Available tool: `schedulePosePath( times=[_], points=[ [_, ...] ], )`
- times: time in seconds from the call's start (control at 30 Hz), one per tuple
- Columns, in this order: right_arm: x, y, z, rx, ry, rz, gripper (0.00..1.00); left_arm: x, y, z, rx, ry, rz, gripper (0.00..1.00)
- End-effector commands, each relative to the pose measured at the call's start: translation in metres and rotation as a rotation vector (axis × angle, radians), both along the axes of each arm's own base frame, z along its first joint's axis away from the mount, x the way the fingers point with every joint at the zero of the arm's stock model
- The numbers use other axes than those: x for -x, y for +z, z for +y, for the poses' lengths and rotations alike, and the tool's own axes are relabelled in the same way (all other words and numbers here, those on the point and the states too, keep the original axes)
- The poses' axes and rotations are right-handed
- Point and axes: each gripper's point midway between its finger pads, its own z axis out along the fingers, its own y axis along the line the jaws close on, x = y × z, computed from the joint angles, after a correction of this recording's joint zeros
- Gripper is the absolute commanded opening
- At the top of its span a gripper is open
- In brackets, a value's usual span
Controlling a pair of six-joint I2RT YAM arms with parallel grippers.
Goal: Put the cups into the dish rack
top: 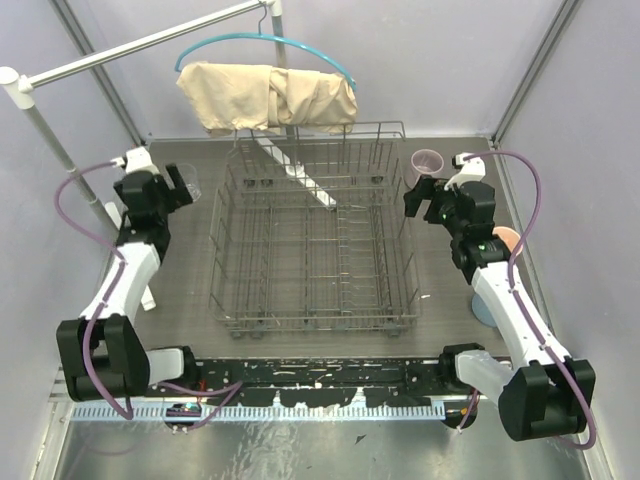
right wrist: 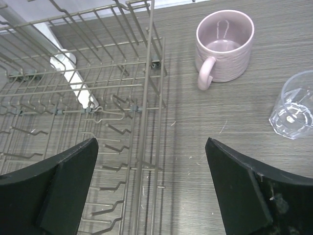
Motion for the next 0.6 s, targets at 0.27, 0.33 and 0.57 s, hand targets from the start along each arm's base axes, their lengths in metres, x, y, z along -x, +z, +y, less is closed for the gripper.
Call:
schedulePosePath(
  times=[0.27,0.33,0.57],
  points=[
    [-0.012,0.044,0.018,-0.037,0.088,-0.075,0.93,-0.009,-0.024,0.040,0.134,0.229,0.517,0.98],
    [-0.014,0.046,0.020,-0.043,0.096,-0.078,0.91,-0.016,-0.027,0.042,0.143,0.236,0.526,0.93],
    [-0.015,0.044,0.022,-0.052,0.101,-0.073,0.90,-0.053,-0.033,0.041,0.190,0.231,0.451,0.88]
  ],
)
